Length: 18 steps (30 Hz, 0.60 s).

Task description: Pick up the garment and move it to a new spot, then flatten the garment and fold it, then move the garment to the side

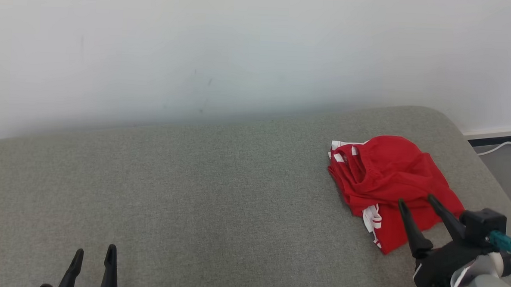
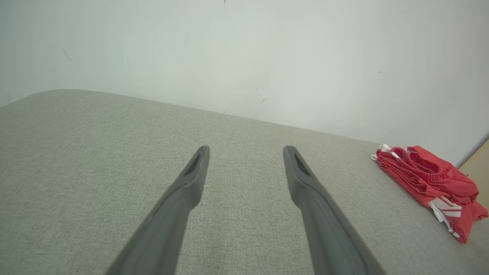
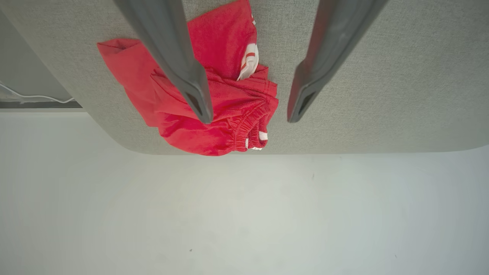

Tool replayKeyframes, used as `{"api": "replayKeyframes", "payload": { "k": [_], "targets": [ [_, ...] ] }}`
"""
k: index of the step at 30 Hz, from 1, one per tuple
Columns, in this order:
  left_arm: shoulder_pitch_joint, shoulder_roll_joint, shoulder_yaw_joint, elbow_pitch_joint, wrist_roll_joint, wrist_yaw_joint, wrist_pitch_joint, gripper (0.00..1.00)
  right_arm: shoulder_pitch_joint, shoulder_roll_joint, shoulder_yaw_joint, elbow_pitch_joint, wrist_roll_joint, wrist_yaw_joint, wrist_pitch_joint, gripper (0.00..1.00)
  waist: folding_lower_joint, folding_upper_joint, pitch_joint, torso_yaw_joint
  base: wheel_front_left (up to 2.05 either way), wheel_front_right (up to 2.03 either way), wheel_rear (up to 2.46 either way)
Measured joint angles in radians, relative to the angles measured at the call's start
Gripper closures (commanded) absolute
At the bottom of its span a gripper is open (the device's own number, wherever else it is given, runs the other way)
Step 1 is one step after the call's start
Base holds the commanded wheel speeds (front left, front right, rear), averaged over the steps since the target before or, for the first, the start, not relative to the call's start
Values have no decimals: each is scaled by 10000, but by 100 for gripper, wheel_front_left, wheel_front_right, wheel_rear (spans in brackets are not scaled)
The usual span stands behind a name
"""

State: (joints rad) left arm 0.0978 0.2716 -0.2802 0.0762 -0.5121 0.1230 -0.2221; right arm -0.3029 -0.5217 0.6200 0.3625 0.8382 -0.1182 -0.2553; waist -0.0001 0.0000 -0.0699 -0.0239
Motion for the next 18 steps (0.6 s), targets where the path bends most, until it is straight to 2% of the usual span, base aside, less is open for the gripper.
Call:
{"api": "replayKeyframes", "payload": {
  "k": [4, 10, 18],
  "targets": [
    [216, 10, 142, -337, 127, 2, 4, 0, 730, -339, -313, -1080, -616, -61, 0, 0, 0, 0, 47, -28, 0, 0, 0],
    [276, 71, 357, -633, 420, 12, 121, 0, 1768, -531, -1455, -2113, -848, -65, 0, 0, 1, 0, 138, -10, 0, 0, 0],
    [630, -90, 1057, -832, 667, 12, 245, 0, 2775, 102, -3208, -2591, -1735, -65, 0, 0, 0, 0, 317, 61, 0, 0, 0]
  ]
}}
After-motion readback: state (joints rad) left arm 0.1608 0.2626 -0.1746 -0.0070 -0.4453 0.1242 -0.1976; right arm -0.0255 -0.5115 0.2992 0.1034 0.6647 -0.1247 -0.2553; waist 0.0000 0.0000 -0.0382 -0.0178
